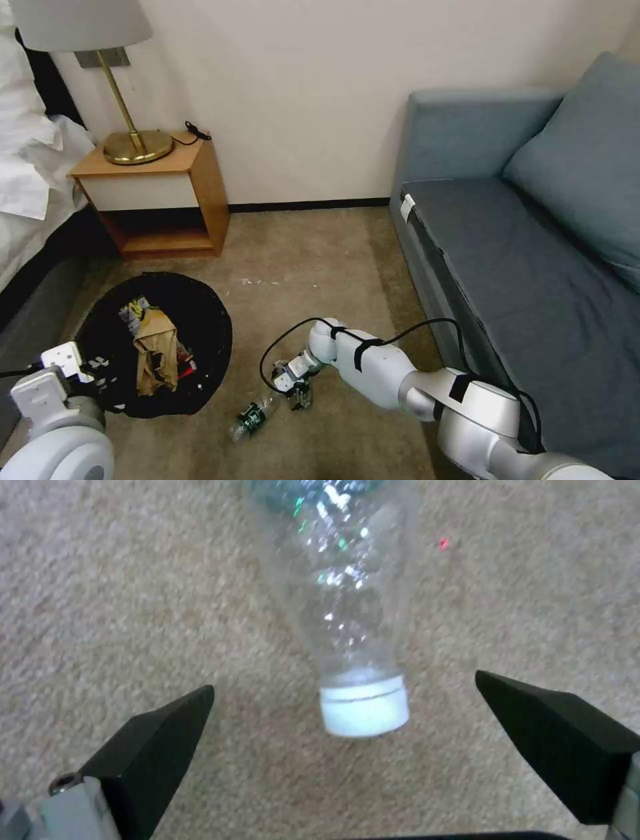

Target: Pick up the trash bin, then pick up the garbage on the floor and place it into the trash bin.

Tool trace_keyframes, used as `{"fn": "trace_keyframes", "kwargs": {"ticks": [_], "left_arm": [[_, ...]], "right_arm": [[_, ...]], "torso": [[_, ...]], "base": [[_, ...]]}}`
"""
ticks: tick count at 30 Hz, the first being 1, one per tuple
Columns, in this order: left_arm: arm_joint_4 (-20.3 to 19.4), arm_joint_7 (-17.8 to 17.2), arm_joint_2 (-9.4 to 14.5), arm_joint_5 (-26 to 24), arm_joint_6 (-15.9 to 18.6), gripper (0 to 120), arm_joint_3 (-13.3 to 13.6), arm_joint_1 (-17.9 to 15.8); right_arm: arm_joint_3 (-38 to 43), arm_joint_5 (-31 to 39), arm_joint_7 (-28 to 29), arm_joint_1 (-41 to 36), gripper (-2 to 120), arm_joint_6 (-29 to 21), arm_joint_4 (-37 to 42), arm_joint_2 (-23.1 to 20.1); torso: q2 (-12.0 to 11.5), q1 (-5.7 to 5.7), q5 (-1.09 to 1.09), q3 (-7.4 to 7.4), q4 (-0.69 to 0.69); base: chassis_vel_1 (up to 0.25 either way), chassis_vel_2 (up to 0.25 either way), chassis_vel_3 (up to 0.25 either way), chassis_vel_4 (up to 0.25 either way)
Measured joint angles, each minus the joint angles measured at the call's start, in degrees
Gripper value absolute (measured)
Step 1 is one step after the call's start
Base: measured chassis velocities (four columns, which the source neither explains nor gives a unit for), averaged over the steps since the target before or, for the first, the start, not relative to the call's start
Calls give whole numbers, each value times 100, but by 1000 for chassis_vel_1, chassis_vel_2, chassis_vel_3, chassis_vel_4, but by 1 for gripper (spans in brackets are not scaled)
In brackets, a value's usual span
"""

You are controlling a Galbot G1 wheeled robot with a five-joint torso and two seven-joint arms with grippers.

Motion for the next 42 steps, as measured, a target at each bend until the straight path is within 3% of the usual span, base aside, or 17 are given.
{"fn": "trace_keyframes", "kwargs": {"ticks": [18, 27, 42], "left_arm": [[-1, 3, -41, 3, -5, 1, 14, -11], [-2, 3, -57, 17, -5, 1, 25, -6], [-24, 3, -55, 40, -5, 1, 80, -18]], "right_arm": [[-784, 1202, 263, -66, 100, -514, 473, -1], [-897, 1351, 446, -127, 99, -567, 466, -2], [-815, 1407, 490, -177, 44, -561, 455, -2]], "torso": [[0, -1, 0, 0, 0], [0, 0, 0, 0, 0], [0, 0, 0, 0, 0]], "base": [[0, 0, 0, 0], [0, 0, 0, 0], [0, 0, 0, 0]]}}
